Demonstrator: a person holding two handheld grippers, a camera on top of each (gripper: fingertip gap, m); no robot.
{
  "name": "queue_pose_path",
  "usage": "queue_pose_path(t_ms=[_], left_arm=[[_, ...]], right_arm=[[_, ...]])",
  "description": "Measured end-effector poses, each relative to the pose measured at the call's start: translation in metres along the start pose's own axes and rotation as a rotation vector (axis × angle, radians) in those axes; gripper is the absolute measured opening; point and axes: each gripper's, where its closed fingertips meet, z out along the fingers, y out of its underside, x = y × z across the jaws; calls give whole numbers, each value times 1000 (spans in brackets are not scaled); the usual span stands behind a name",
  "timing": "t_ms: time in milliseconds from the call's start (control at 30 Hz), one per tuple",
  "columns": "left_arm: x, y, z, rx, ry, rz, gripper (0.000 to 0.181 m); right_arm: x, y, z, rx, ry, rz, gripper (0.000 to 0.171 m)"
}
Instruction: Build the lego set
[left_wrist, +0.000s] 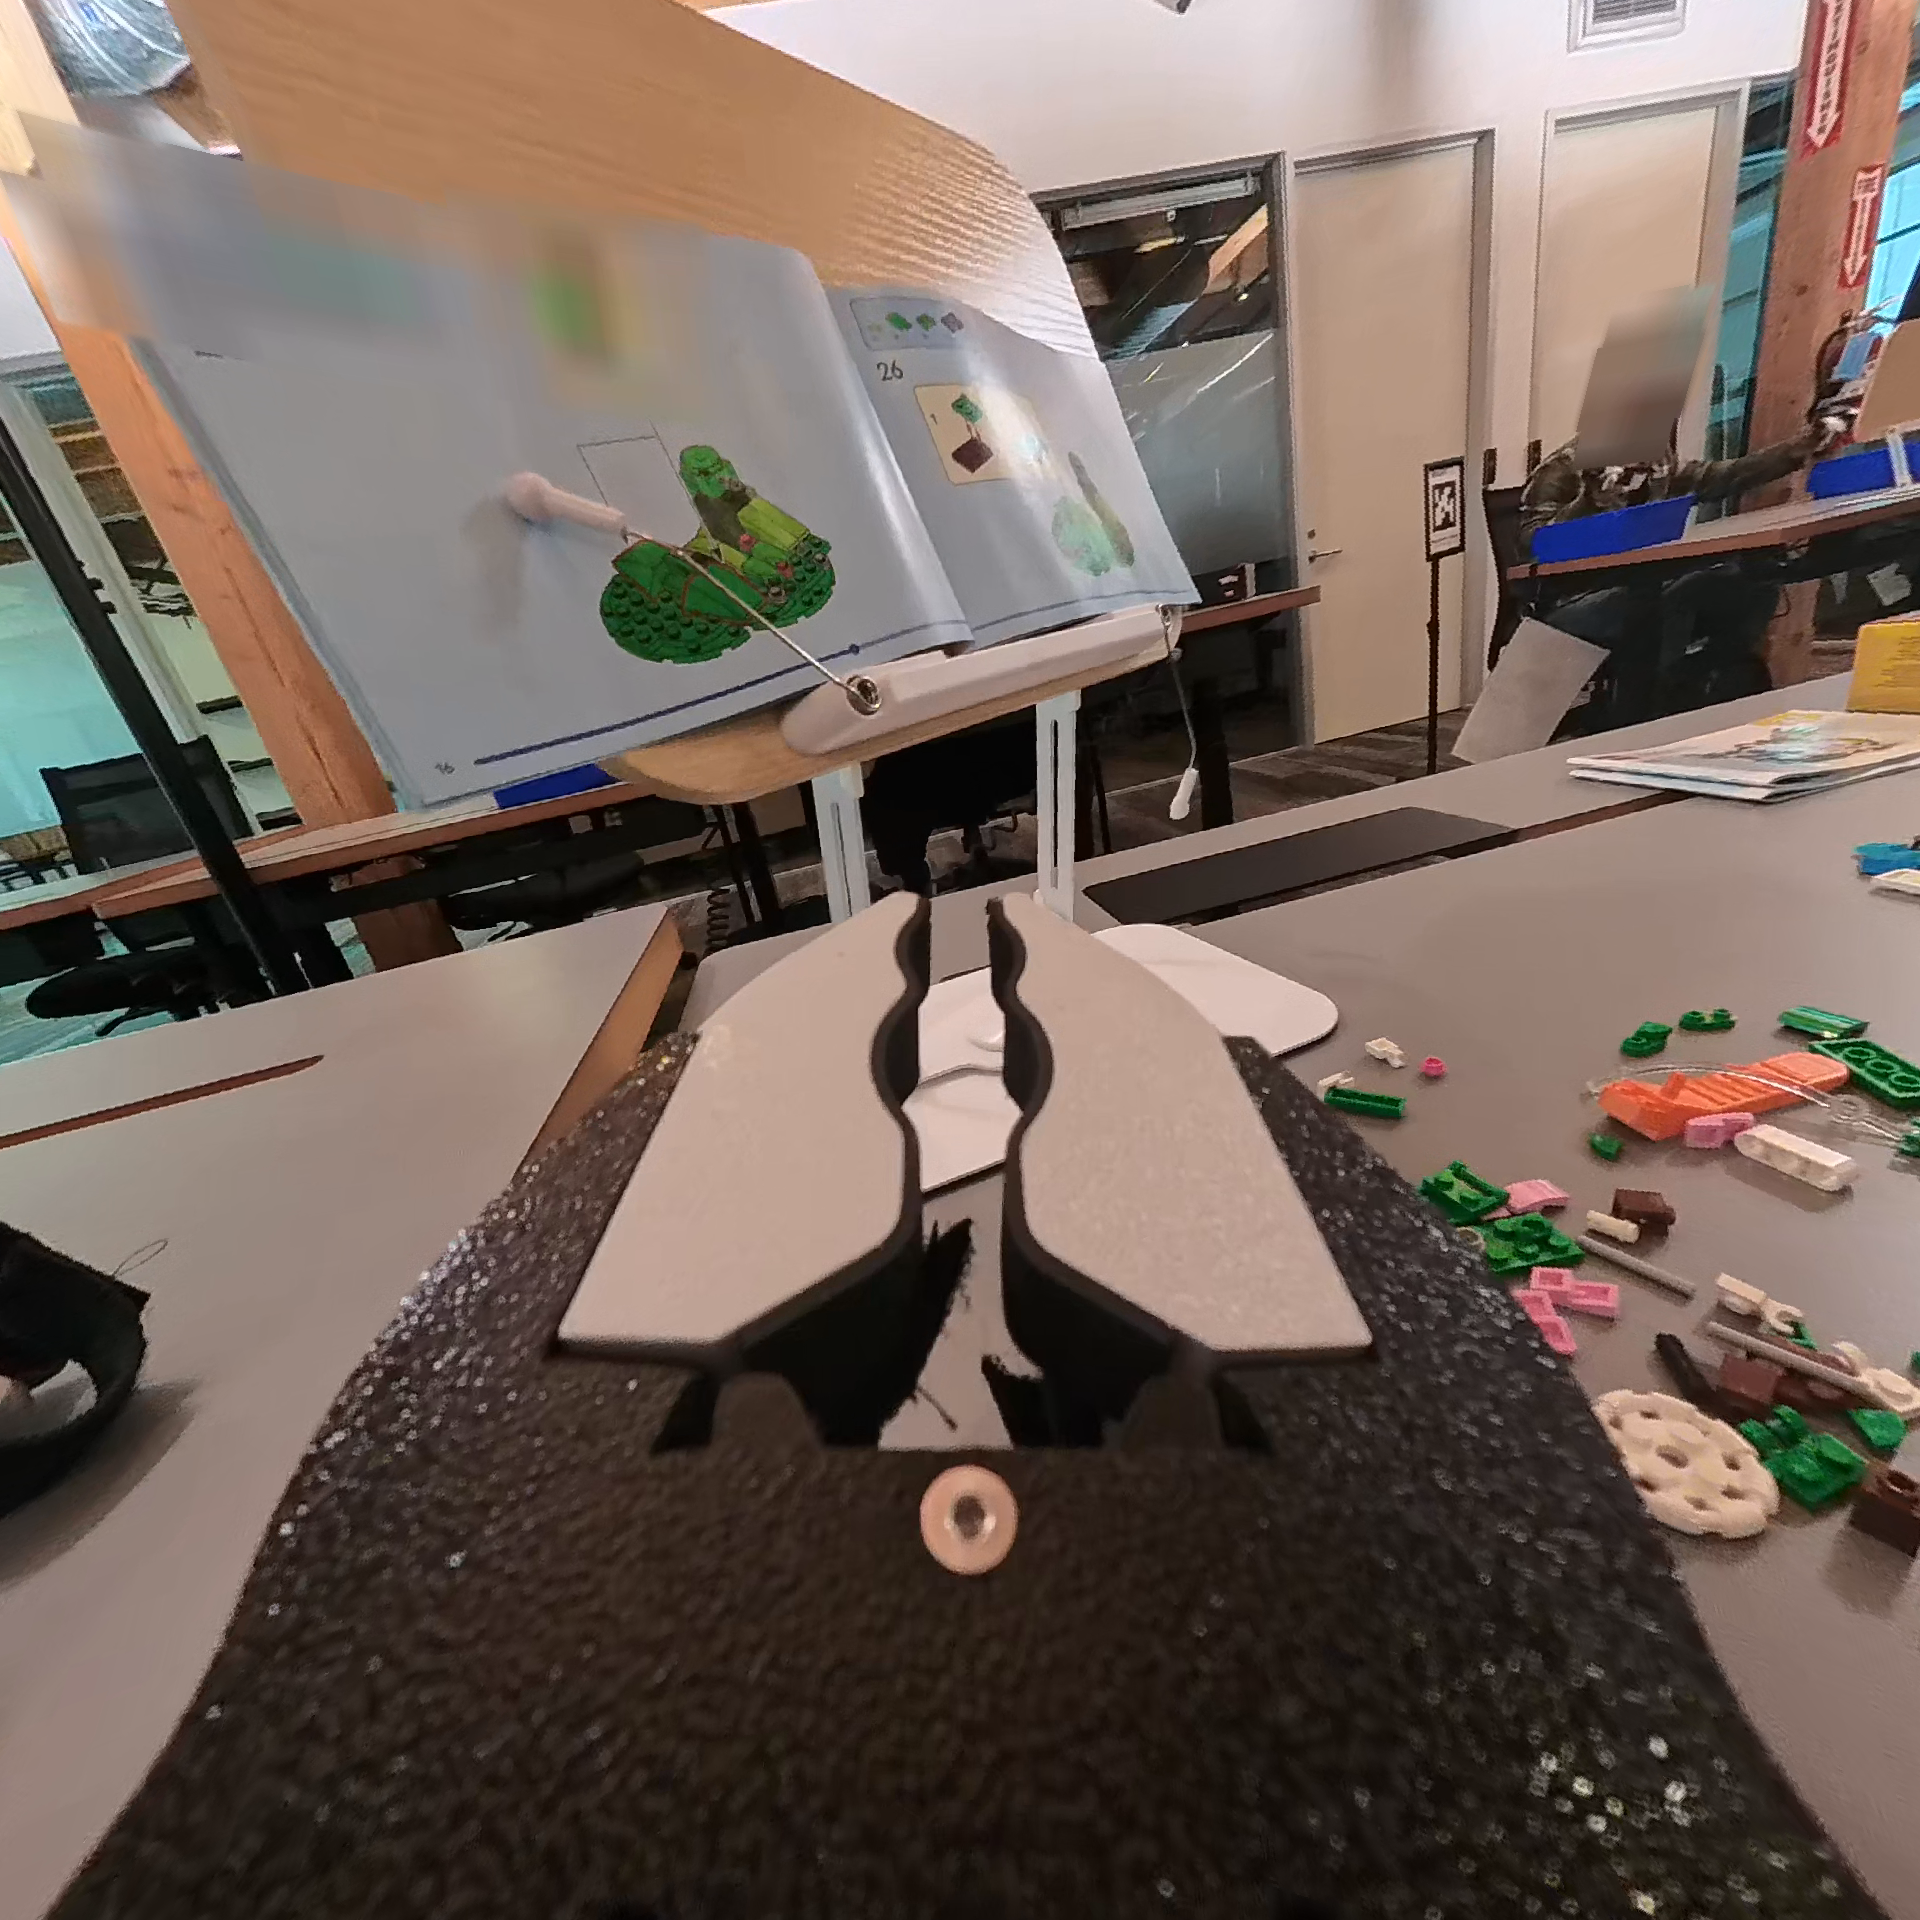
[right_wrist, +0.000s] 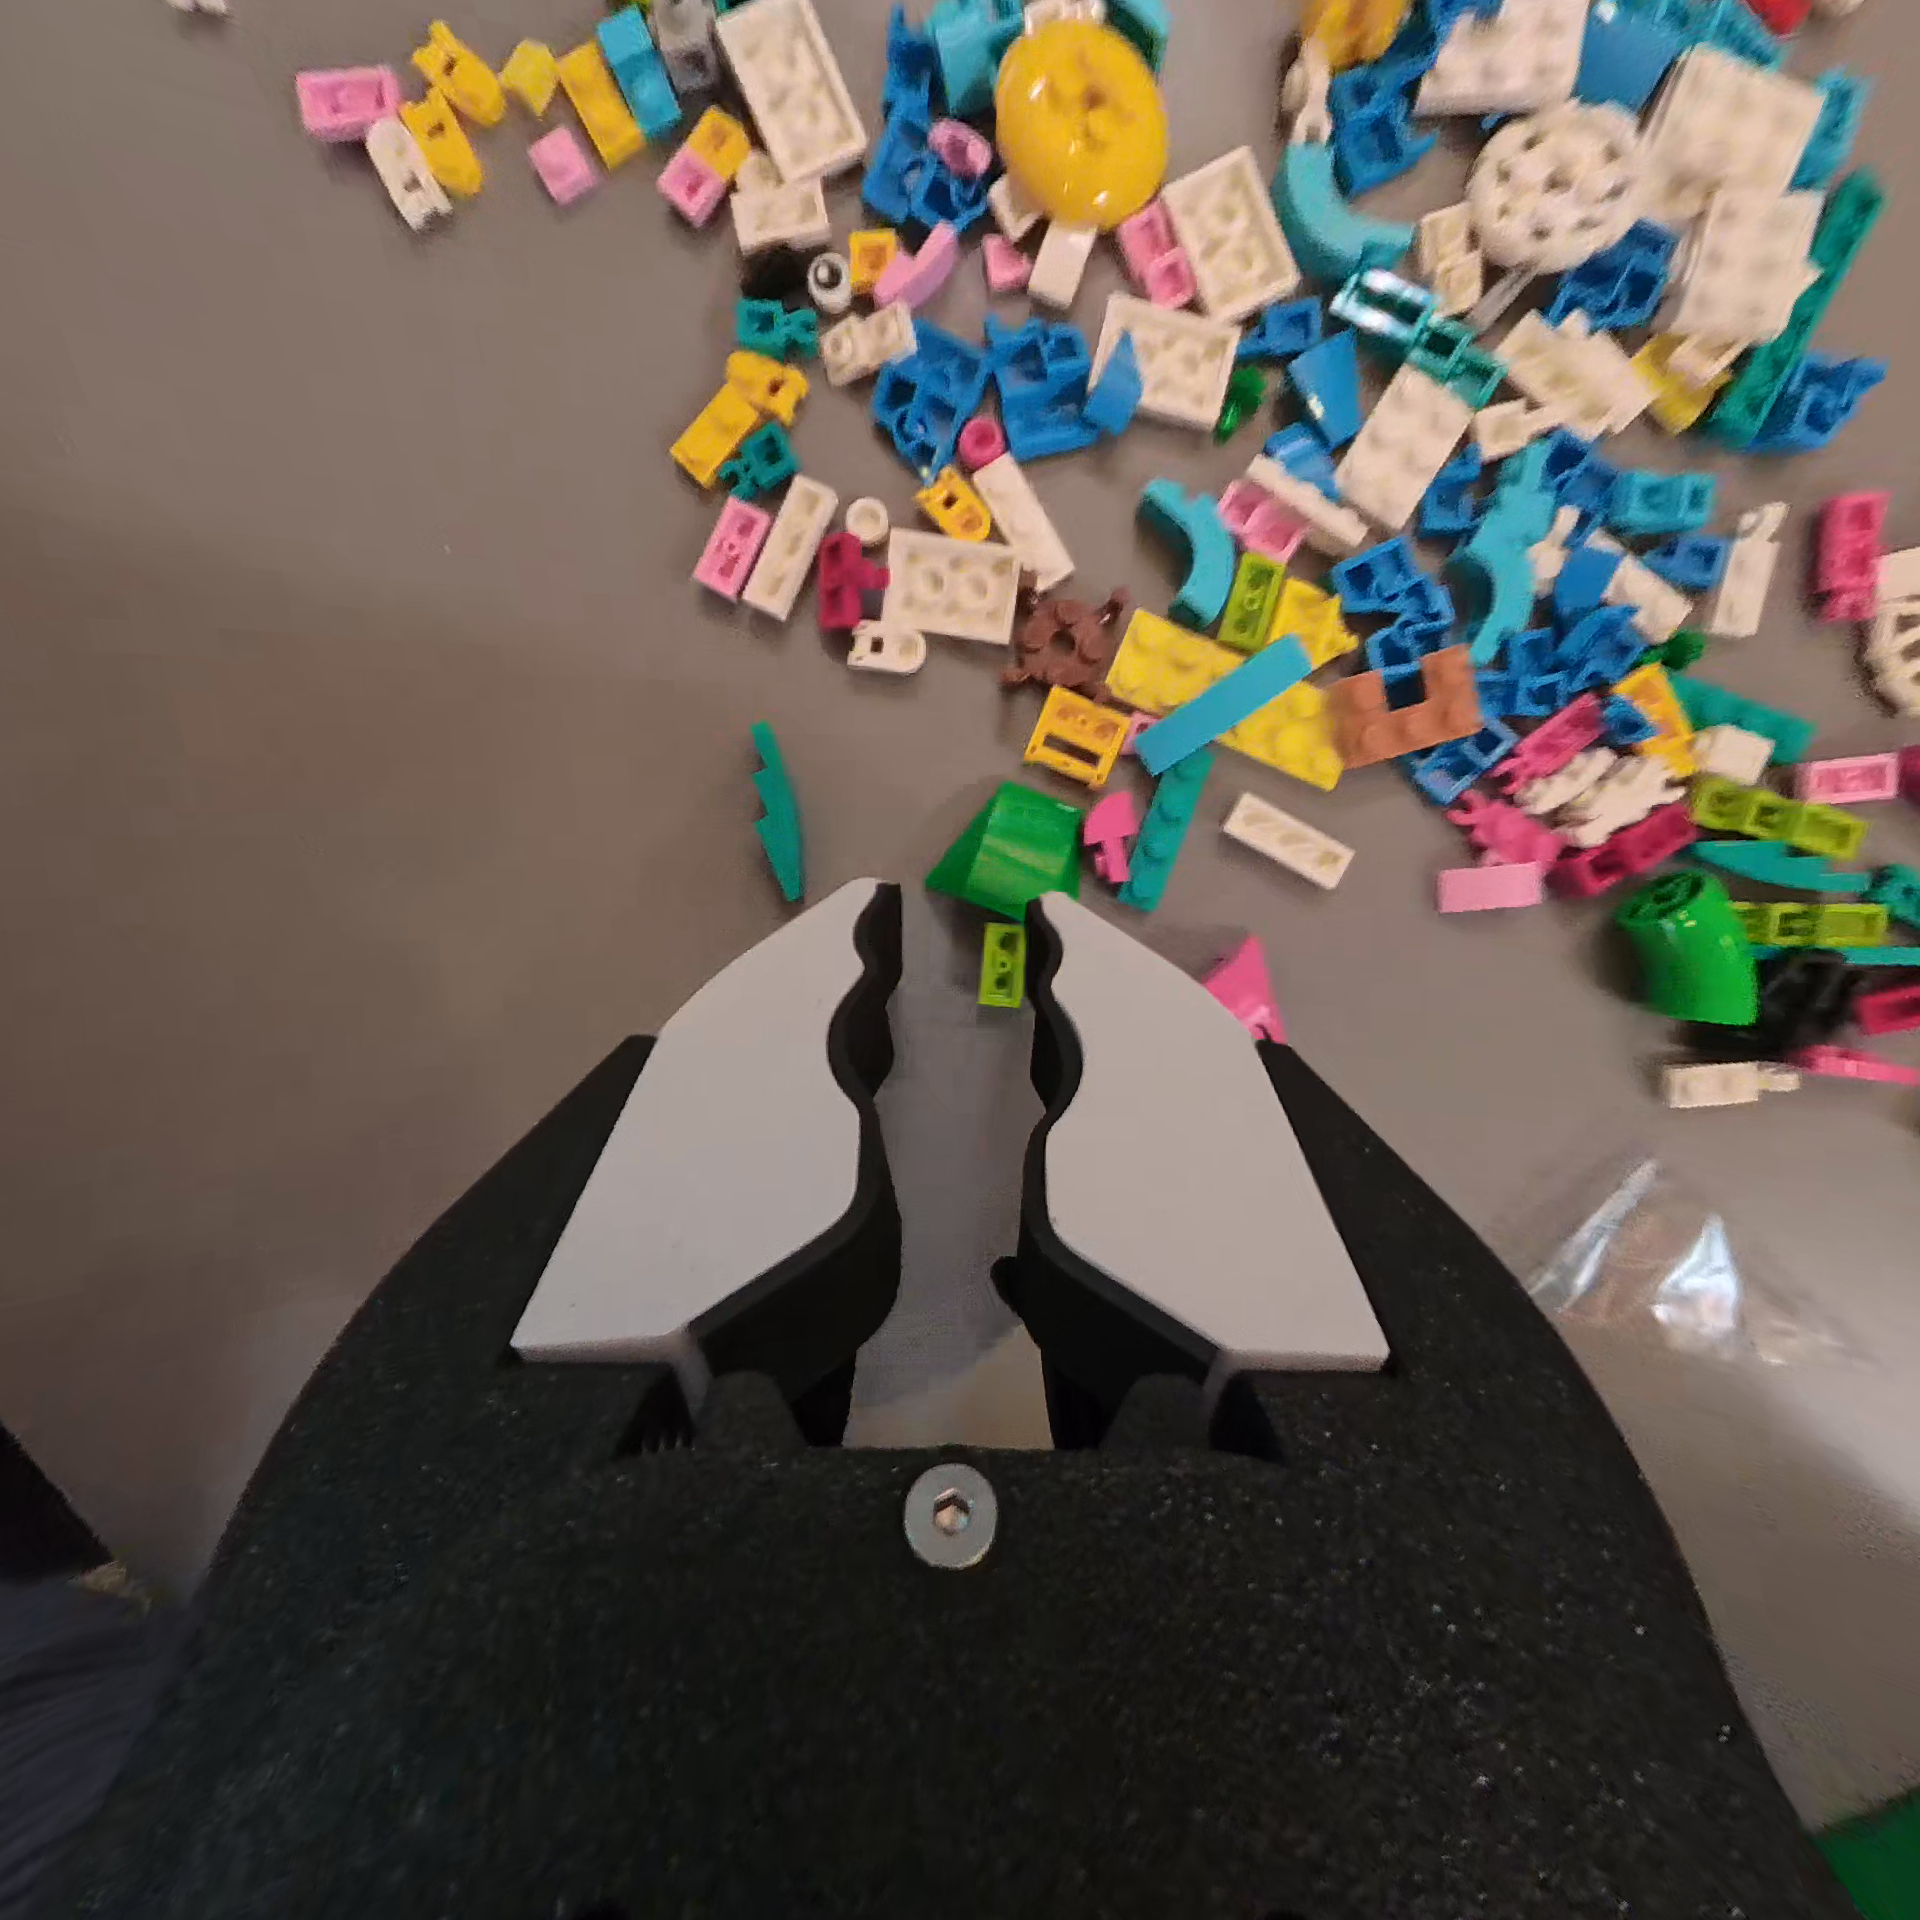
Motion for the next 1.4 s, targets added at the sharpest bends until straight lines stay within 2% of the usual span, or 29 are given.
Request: queue_pose_path(t_ms=[133, 267, 767, 1133, 1267, 1400], left_arm=[[6, 0, 1, -4, 15, 30, 10], [10, -1, 2, -8, 23, 60, 10], [7, 0, 1, -15, 11, 56, 10], [8, -1, 1, -11, 17, 58, 10], [8, -2, 1, -8, 18, 57, 10], [10, -2, 1, -7, 28, 49, 11]], right_arm=[[-3, -5, 2, 79, 53, 48, 24], [4, 1, 5, 41, 106, 73, 25], [9, -3, 12, 30, 152, 32, 23], [4, -9, 14, 68, 141, 2, 23], [1, -13, 6, 130, 134, 2, 23], [5, 0, 8, 93, 146, 24, 26]])
